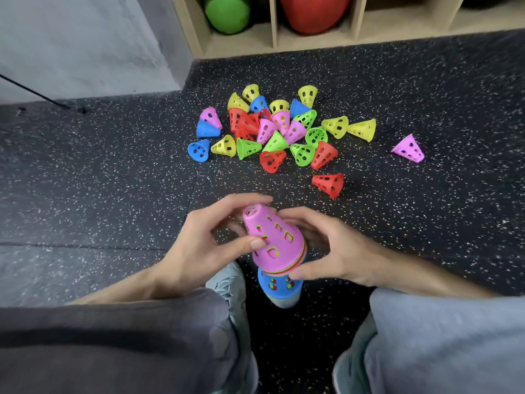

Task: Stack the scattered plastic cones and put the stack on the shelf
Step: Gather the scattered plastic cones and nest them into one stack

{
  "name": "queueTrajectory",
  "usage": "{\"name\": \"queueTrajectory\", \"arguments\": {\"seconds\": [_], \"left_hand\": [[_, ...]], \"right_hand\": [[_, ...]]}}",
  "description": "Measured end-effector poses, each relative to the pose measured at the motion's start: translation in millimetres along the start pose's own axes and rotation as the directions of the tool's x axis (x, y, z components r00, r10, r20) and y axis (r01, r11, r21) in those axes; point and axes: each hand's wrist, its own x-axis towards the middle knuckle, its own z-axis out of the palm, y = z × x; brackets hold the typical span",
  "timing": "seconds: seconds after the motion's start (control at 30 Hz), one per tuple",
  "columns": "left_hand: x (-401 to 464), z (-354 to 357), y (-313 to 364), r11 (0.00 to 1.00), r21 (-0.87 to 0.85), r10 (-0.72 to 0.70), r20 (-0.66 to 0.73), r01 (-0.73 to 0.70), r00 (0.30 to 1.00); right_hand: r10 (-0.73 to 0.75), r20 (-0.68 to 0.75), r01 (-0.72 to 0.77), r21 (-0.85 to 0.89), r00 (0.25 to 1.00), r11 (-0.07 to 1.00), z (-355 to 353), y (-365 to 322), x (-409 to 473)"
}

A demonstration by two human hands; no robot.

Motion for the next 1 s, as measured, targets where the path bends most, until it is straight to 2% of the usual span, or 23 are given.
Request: {"name": "queueTrajectory", "arguments": {"seconds": [0.13,0.27,0.43,0.57,0.67,0.77,1.0], "left_hand": [[-6,3,-2,0.998,0.062,-0.002,0.097,-0.004,0.995],[-8,3,-6,0.995,0.095,-0.030,0.117,0.019,0.993],[-11,8,-13,0.986,0.156,-0.087,0.198,0.056,0.976],[-6,11,-14,0.990,0.125,-0.088,0.192,0.065,0.977],[-2,12,-18,0.995,0.102,-0.035,0.159,0.019,0.987],[-3,12,-24,0.995,0.101,-0.045,0.158,0.029,0.986],[-9,9,-28,0.991,0.133,-0.064,0.277,0.027,0.959]], "right_hand": [[0.022,0.011,-0.021,-0.098,1.000,0.995,7,11,-1],[0.024,0.001,-0.024,-0.182,1.000,0.983,7,18,1],[0.096,-0.001,-0.095,-0.186,0.995,0.978,13,24,4],[0.095,-0.058,-0.111,-0.426,0.994,0.898,13,11,7],[0.055,-0.088,-0.086,-0.404,0.995,0.911,11,13,12],[0.060,-0.072,-0.083,-0.390,0.996,0.917,11,18,14],[0.069,0.018,-0.056,-0.397,0.997,0.916,14,25,12]]}}
